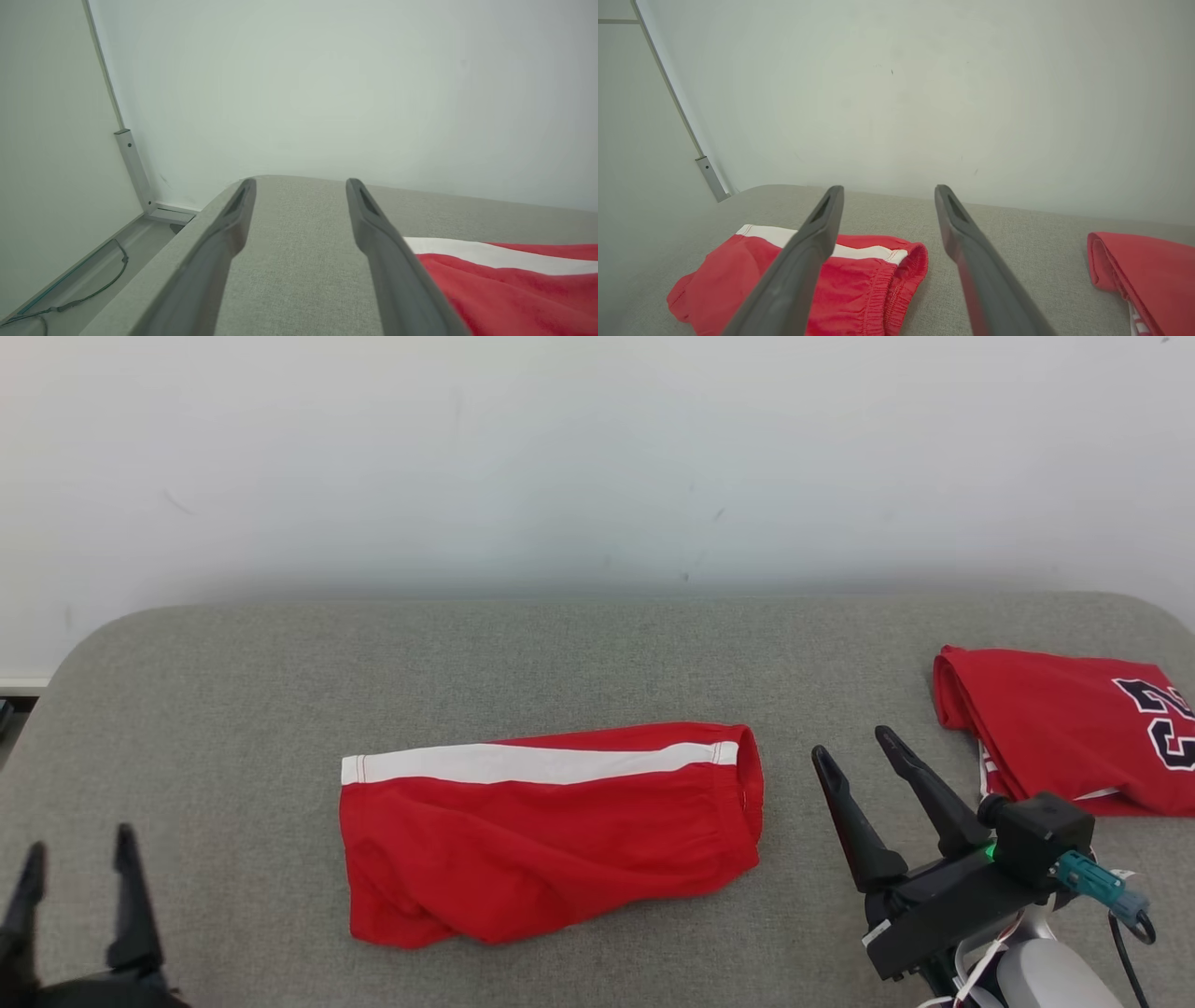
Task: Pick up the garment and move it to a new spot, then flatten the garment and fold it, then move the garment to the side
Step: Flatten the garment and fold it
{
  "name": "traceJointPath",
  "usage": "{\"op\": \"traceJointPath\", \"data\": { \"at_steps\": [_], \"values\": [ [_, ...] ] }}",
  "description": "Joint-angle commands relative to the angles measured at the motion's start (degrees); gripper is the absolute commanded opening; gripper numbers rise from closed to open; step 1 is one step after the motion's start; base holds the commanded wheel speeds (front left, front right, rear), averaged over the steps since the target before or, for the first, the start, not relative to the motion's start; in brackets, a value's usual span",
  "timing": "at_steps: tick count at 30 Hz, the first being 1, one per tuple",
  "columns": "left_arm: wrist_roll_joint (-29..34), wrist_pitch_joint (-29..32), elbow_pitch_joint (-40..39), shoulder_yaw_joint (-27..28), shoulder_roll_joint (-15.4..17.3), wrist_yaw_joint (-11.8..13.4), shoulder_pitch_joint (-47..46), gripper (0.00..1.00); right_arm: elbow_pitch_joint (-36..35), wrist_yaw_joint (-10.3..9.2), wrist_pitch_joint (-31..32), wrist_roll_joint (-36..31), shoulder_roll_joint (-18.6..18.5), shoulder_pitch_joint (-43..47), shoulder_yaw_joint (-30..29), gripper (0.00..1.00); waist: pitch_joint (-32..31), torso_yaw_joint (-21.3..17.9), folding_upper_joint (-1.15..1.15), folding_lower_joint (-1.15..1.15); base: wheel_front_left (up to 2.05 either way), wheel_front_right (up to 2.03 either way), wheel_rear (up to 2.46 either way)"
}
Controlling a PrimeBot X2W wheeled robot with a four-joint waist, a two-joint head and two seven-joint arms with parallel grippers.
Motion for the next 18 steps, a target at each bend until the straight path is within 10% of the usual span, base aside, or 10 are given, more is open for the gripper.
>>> {"op": "traceJointPath", "data": {
  "at_steps": [1, 18],
  "values": [
    [0.74, -0.33, -0.77, 1.02, 0.55, 0.44, 1.12, 1.0, 0.22, -0.04, -0.34, -0.28, 0.21, 0.39, -0.49, 1.0, -0.05, 0.03, 0.0, 0.0, 0.0, 0.0, 0.0],
    [5.76, 0.54, -4.57, 6.12, 2.6, 4.21, 9.16, 1.0, 2.26, -0.04, 2.45, -5.28, 1.83, 1.67, -6.33, 1.0, -1.23, 1.36, 0.0, 0.0, 0.0, 0.0, 0.0]
  ]
}}
